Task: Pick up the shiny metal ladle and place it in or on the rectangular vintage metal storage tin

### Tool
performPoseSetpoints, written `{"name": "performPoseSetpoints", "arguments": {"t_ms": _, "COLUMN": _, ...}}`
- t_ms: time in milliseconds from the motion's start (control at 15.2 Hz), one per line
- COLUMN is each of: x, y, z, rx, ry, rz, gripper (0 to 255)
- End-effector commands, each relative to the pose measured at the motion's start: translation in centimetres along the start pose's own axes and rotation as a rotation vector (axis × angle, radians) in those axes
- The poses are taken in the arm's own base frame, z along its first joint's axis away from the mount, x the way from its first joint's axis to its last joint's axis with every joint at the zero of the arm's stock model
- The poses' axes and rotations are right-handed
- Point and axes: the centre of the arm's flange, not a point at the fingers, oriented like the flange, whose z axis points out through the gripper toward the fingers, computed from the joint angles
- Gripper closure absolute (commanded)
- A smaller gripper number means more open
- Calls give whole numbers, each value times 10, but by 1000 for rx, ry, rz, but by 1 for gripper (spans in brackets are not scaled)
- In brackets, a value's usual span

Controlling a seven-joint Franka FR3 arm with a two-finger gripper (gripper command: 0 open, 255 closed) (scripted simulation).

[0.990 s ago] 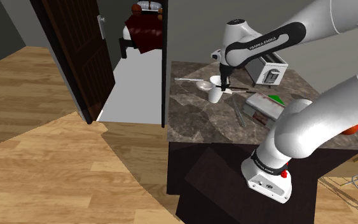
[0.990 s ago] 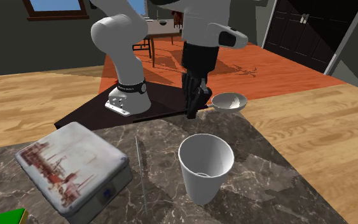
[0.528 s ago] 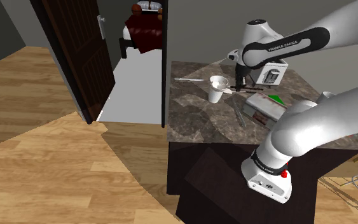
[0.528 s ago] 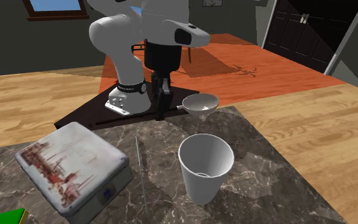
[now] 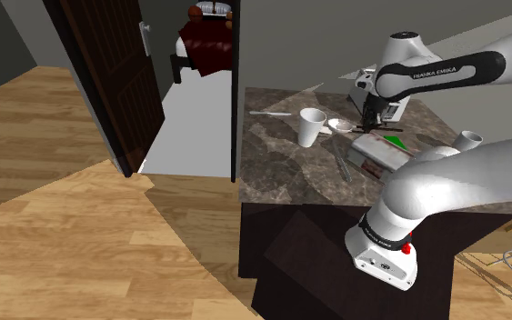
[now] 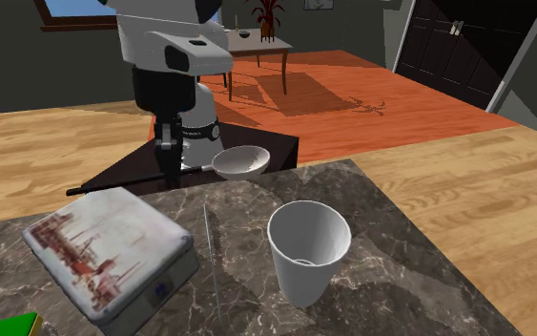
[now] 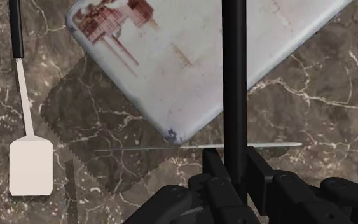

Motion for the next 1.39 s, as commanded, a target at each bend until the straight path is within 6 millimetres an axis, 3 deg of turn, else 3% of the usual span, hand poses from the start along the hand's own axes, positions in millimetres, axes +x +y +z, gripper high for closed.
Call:
{"name": "performPoseSetpoints", "arguments": {"t_ms": 0, "x": -28, "y": -1, "z": 2, "rx": 0, "ry": -1, "rz": -2, "gripper": 255}}
{"name": "performPoseSetpoints", "arguments": {"t_ms": 462, "x": -119, "y": -8, "z": 11, "rx": 0, "ry": -1, "rz": -2, "gripper": 255}}
{"name": "performPoseSetpoints", "arguments": {"t_ms": 528, "x": -139, "y": -10, "z": 14, "rx": 0, "ry": -1, "rz": -2, "gripper": 255}}
{"name": "performPoseSetpoints", "arguments": {"t_ms": 1320, "x": -130, "y": -16, "z": 76, "rx": 0, "ry": -1, "rz": -2, "gripper": 255}}
